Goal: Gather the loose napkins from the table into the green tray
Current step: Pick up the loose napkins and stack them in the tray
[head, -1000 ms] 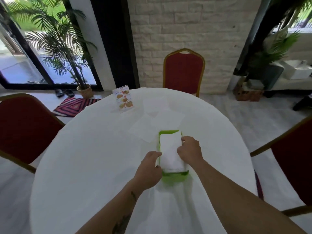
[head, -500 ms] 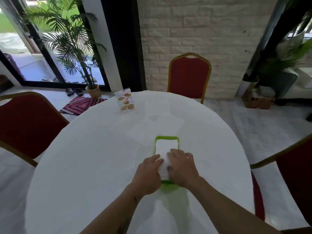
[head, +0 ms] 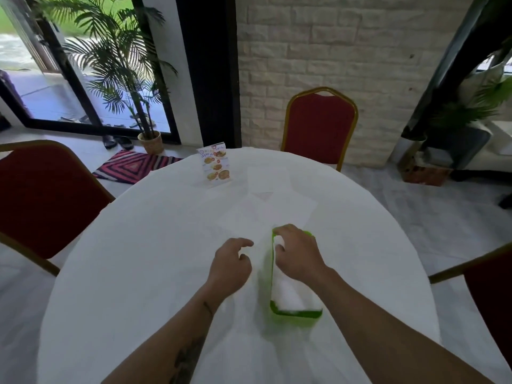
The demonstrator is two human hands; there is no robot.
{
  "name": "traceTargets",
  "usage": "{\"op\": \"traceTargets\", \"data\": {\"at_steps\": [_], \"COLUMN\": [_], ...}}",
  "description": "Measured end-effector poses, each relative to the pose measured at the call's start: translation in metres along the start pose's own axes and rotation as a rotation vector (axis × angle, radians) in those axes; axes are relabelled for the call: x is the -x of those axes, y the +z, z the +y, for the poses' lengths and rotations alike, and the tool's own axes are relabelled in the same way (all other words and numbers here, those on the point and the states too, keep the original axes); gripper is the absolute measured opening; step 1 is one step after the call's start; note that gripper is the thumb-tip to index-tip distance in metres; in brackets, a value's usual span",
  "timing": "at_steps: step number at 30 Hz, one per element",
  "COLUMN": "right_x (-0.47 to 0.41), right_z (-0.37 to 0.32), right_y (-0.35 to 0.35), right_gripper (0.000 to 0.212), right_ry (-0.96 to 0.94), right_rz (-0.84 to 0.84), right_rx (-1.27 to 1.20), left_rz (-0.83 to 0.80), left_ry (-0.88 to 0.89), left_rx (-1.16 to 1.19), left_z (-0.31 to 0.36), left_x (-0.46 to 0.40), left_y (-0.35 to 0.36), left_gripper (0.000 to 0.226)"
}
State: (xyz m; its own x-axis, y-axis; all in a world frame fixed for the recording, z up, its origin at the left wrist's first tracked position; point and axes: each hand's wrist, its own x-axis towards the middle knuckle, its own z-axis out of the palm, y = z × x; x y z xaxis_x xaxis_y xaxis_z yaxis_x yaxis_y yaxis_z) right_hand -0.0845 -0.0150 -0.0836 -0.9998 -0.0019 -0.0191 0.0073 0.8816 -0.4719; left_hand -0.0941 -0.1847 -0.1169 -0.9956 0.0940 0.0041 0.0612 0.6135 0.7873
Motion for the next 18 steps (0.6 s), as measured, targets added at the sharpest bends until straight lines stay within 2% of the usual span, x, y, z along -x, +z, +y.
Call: {"op": "traceTargets", "data": {"at_steps": [7, 13, 18], "right_x": [-0.056, -0.117, -0.156], "right_z": [-0.042, -0.034, -0.016], "right_y": [0.023, 0.046, 0.059], "right_gripper": [0.051, 0.06, 0.06], "right_ry": [0.078, 0.218, 0.306], "right_rz": [-0.049, -0.148, -0.193], "right_rx": [-0.049, 0.015, 0.068], "left_rz": [-0.042, -0.093, -0.219], "left_ry": [0.016, 0.091, 0.106], "left_rx": [0.0, -0.071, -0.293], "left_z": [-0.035, -0.062, -0.09], "left_x": [-0.059, -0.118, -0.147], "left_y": [-0.026, -0.014, 0.0], "left_gripper": [0.043, 0.045, 0.058]}}
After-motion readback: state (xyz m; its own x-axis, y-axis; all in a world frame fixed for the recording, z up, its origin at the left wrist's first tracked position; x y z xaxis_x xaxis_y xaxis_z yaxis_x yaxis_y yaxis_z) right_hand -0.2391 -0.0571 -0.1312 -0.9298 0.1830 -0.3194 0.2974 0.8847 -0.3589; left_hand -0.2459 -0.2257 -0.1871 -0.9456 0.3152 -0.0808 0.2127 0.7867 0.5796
